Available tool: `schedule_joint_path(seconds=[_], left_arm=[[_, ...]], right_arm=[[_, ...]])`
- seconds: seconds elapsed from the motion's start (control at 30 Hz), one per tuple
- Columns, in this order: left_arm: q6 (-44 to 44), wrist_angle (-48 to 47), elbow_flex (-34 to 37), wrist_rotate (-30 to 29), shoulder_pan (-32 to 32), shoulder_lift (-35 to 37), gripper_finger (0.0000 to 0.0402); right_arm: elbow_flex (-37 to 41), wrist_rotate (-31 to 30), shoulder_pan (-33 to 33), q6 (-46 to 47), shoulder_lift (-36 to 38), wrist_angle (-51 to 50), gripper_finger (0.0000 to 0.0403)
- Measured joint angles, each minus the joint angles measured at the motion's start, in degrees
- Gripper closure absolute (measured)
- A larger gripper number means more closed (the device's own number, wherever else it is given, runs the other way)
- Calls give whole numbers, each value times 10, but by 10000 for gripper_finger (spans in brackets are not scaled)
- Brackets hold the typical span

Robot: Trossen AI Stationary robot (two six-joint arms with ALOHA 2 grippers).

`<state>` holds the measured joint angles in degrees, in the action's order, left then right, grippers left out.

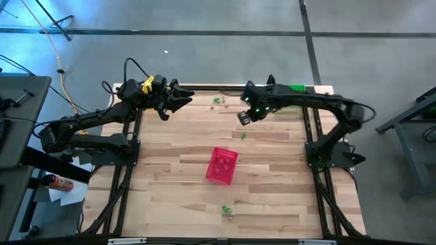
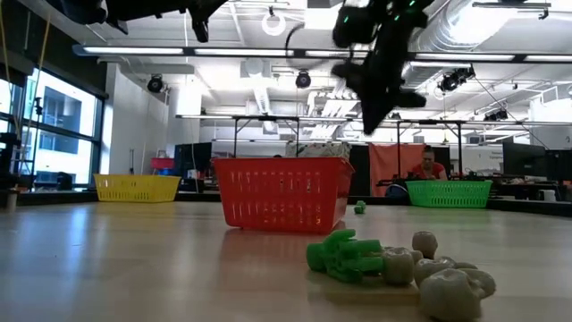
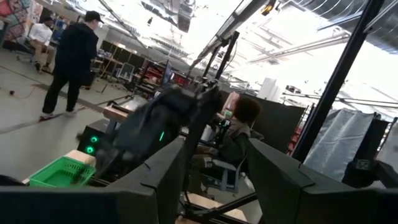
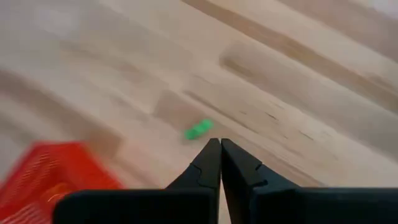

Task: Sort Halloween decoration
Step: Put the green skeleton toy into the yellow bin

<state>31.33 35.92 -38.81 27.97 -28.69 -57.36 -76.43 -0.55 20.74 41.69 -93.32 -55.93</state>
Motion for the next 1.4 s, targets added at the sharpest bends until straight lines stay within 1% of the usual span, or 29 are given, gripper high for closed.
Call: schedule_joint_path(seconds=[0.1, 0.2, 0.3, 0.4, 0.47, 0.57, 0.8, 0.97, 1.13, 1.2, 1.27, 1.4], left_arm=[[0, 0, 0, 3, 0, 0, 241], [0, -1, 0, 13, 0, 0, 241], [0, -1, 0, 36, -1, 0, 241], [0, -1, 0, 42, -1, 0, 241], [0, -1, 0, 44, -2, 0, 241], [0, -1, 0, 44, -7, 0, 241], [0, -1, 0, 47, -21, 0, 241], [0, -1, 0, 74, -30, 0, 241], [0, -1, 0, 76, -30, 0, 241], [0, -1, 0, 76, -30, 0, 241], [0, -1, 0, 76, -30, 0, 241], [0, -1, 0, 76, -30, 0, 241]], right_arm=[[4, -3, -12, 56, -44, 8, 374], [14, 1, -27, 112, -83, 15, 343], [23, 1, -39, 178, -109, 29, 307], [27, 0, -49, 244, -127, 42, 277], [27, -6, -54, 274, -134, 65, 264], [27, -8, -56, 308, -147, 96, 257], [27, -7, -55, 357, -179, 104, 262], [27, -7, -55, 371, -191, 112, 265], [25, -1, -55, 366, -204, 111, 270], [24, 1, -56, 357, -207, 109, 281], [24, -4, -58, 348, -207, 107, 302], [26, -14, -59, 313, -197, 99, 370]])
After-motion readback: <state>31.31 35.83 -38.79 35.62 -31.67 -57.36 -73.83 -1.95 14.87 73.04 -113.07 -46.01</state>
